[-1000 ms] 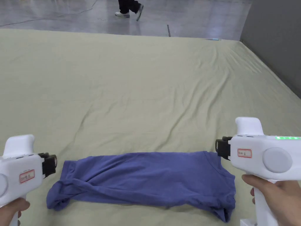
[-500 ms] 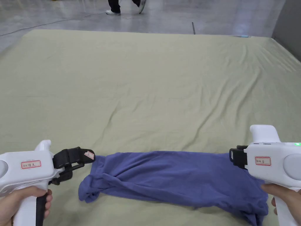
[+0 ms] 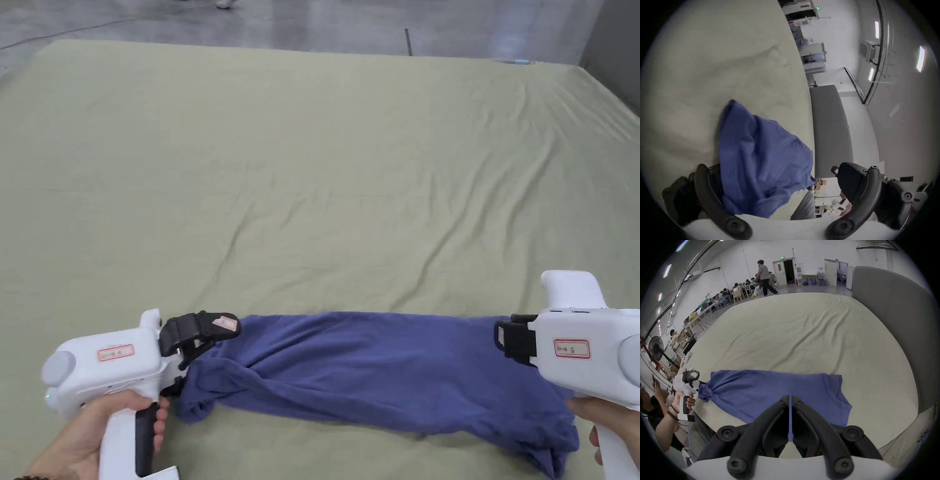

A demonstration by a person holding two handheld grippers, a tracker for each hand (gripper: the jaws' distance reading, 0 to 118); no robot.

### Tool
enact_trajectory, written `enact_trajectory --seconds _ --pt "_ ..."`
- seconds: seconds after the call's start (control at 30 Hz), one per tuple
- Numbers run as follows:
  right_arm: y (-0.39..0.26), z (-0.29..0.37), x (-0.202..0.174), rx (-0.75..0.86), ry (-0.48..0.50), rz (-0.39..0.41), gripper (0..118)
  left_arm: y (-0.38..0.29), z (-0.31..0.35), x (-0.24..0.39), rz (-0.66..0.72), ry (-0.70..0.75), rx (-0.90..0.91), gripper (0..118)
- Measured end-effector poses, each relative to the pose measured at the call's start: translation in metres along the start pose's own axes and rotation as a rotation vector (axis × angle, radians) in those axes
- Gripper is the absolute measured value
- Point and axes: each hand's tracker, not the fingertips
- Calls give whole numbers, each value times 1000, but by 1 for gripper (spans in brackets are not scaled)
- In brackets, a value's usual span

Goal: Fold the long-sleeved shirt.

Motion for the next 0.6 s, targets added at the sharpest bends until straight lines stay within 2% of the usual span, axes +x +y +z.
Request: enact_trajectory --seconds 0.1,0.13,0.17,0.2,0.23,0.27,0.3,0.4,0.47,0.6 --pt "0 -1 0 -2 -1 -2 5 -2 -21 6 -45 16 -9 118" --pt "-1 -1 0 -3 -2 -4 5 -3 -22 8 -74 58 -11 98" --pt "-1 -1 0 -3 -2 -5 5 -2 -26 10 -96 117 -15 22" --pt "-1 0 0 -4 -2 -6 5 -2 -31 10 -110 238 -20 7" --pt "-1 1 0 -4 -1 -7 5 -6 -33 6 -128 333 -55 7" --pt "-2 1 0 -6 1 -7 5 -10 -33 6 -135 229 -45 7" --pt "-2 2 1 -7 0 -9 5 -10 -30 12 -165 192 -16 7" --pt "-4 3 5 -7 -3 -13 5 -4 -21 16 -249 306 8 7" --pt "-4 3 6 -9 -8 -18 5 5 -9 14 -201 303 49 7" --pt "-5 4 6 -5 -3 -22 5 9 17 19 -210 309 106 6"
